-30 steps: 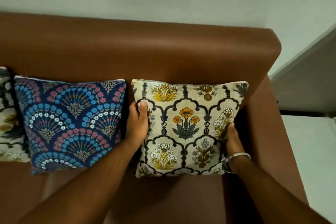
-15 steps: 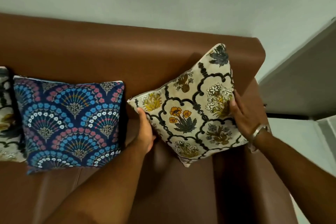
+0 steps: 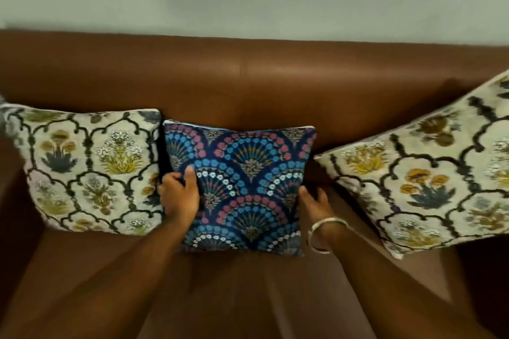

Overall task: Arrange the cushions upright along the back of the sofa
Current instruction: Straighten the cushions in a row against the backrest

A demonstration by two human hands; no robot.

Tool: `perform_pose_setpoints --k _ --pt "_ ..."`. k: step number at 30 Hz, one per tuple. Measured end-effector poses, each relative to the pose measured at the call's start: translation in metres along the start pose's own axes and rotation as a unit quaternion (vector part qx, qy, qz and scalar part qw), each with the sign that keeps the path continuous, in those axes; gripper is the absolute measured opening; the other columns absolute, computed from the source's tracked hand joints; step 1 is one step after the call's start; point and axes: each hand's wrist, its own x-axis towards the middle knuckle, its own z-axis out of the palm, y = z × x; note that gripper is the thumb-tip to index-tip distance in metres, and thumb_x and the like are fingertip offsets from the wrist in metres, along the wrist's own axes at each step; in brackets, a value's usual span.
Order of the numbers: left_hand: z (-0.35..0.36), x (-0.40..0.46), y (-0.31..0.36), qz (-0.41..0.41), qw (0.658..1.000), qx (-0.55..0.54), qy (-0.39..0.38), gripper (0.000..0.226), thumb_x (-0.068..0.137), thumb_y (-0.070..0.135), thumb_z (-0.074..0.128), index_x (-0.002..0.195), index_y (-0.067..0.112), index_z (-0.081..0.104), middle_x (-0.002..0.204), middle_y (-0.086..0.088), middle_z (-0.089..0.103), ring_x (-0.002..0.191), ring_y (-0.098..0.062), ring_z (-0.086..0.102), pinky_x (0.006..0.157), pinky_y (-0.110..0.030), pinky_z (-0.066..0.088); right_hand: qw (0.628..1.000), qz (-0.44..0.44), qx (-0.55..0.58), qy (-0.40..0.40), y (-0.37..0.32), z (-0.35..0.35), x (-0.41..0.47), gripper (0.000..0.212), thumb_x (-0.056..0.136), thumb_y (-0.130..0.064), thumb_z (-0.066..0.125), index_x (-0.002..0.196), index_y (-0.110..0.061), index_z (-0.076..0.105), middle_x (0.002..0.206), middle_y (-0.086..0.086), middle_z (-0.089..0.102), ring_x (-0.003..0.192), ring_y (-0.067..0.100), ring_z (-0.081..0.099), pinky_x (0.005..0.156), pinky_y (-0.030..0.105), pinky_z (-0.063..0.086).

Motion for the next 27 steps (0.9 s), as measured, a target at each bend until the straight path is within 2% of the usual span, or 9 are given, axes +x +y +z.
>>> perform_pose_setpoints --k 3,7,9,11,15,19,23,25,27 --pt "-0.009 0.047 -0.007 -0.094 0.991 -0.023 -0.090 0.086 0.092 0.072 0.031 0.137 0.000 0.047 0.140 -0.028 0.051 0.120 -0.046 0.054 0.096 -0.052 0.047 0.999 -0.028 -0.025 0.005 -0.001 0.032 0.030 0.071 0.092 -0.050 0.050 0.152 -0.026 0.021 0.159 0.009 0.031 0.139 0.036 0.037 0.110 0.053 0.035" --pt "-0.028 0.045 -0.015 -0.211 0.906 -0.154 -0.334 0.104 0.068 0.096 0.017 0.148 0.033 0.042 0.154 -0.007 0.045 0.128 -0.028 0.053 0.095 -0.047 0.041 0.995 -0.084 -0.046 -0.009 -0.008 0.044 0.007 0.060 0.096 -0.049 0.040 0.151 -0.029 0.026 0.155 0.002 0.037 0.137 0.027 0.041 0.104 0.036 0.040" --pt "-0.030 0.033 -0.028 -0.247 0.869 -0.214 -0.371 0.115 0.055 0.103 0.021 0.146 0.036 0.043 0.153 -0.007 0.046 0.116 -0.025 0.058 0.099 -0.056 0.043 0.983 -0.169 -0.072 -0.009 -0.022 0.033 -0.018 0.053 0.096 -0.048 0.040 0.147 -0.036 0.031 0.149 -0.008 0.042 0.131 0.011 0.044 0.096 0.017 0.040" --pt "-0.020 0.019 -0.040 -0.292 0.820 -0.297 -0.392 0.126 0.046 0.106 0.026 0.150 0.035 0.036 0.159 -0.010 0.037 0.132 -0.036 0.048 0.106 -0.067 0.035 0.961 -0.248 -0.126 -0.012 -0.048 0.018 -0.039 0.057 0.093 -0.059 0.038 0.146 -0.038 0.033 0.146 -0.017 0.040 0.131 0.000 0.038 0.097 0.009 0.032" --pt "0.020 -0.008 -0.028 -0.300 0.758 -0.419 -0.399 0.118 0.045 0.104 0.031 0.138 0.034 0.051 0.157 -0.006 0.040 0.132 -0.033 0.047 0.106 -0.064 0.041 0.891 -0.350 -0.289 0.025 -0.093 0.009 -0.030 0.057 0.096 -0.051 0.039 0.148 -0.027 0.035 0.152 -0.005 0.037 0.141 0.010 0.031 0.116 0.032 0.027" --pt "0.030 -0.005 -0.021 -0.296 0.777 -0.407 -0.378 0.129 0.044 0.102 0.030 0.147 0.027 0.044 0.151 -0.009 0.049 0.133 -0.037 0.051 0.107 -0.062 0.043 0.859 -0.304 -0.404 0.085 -0.093 0.017 -0.015 0.056 0.098 -0.043 0.038 0.151 -0.028 0.028 0.161 0.014 0.023 0.148 0.031 0.018 0.118 0.052 0.020" --pt "-0.008 0.010 -0.047 -0.146 0.898 -0.227 -0.346 0.094 0.072 0.084 0.030 0.126 0.015 0.061 0.124 -0.011 0.066 0.113 -0.032 0.063 0.097 -0.050 0.051 0.773 -0.387 -0.419 0.278 -0.051 0.070 -0.050 0.060 0.093 -0.046 0.042 0.148 -0.022 0.033 0.159 0.019 0.023 0.145 0.041 0.021 0.112 0.058 0.024" --pt "-0.051 0.038 -0.081 -0.022 0.945 -0.137 -0.297 0.061 0.087 0.066 0.044 0.087 0.010 0.067 0.088 -0.014 0.071 0.083 -0.032 0.068 0.074 -0.046 0.055 0.780 -0.439 -0.374 0.243 -0.022 0.138 -0.066 0.055 0.093 -0.043 0.045 0.141 -0.016 0.044 0.150 0.018 0.039 0.138 0.035 0.036 0.108 0.049 0.034" --pt "-0.105 0.081 -0.118 0.036 0.980 -0.003 -0.195 0.044 0.095 0.052 0.052 0.072 0.016 0.064 0.066 -0.012 0.066 0.062 -0.032 0.064 0.060 -0.048 0.054 0.845 -0.397 -0.329 0.142 0.004 0.208 -0.067 0.051 0.093 -0.042 0.047 0.135 -0.014 0.050 0.139 0.013 0.053 0.128 0.029 0.049 0.103 0.044 0.041"
